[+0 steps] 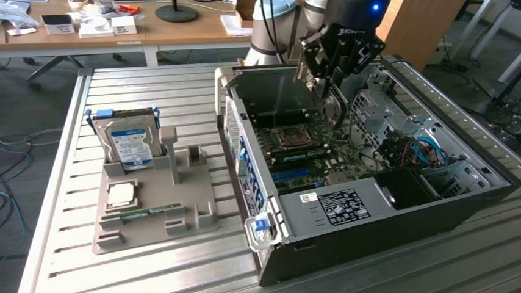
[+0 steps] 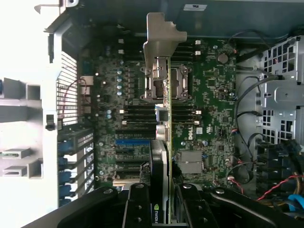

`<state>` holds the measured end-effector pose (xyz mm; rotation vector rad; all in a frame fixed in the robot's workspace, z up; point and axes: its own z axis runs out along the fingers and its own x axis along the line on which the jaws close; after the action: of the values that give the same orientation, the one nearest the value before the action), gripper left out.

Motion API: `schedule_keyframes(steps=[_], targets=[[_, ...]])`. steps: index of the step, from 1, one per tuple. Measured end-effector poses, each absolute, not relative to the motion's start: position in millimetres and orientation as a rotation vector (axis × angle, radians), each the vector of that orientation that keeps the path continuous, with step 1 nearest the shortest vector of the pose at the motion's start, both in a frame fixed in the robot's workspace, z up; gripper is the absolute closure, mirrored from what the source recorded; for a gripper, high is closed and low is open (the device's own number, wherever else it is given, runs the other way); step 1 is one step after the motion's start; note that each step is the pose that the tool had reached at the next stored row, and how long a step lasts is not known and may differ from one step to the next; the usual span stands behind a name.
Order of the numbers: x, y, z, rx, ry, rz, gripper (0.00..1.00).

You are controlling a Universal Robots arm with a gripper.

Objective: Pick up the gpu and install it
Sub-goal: 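Pick up the gpu and move the gpu toward the slot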

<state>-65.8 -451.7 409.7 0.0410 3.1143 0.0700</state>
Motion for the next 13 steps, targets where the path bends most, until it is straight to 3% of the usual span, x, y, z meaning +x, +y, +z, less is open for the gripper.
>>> schedule_keyframes(steps=[13], targets=[[-48.0,-451.4,409.7,0.041,3.114,0.070,0.73]])
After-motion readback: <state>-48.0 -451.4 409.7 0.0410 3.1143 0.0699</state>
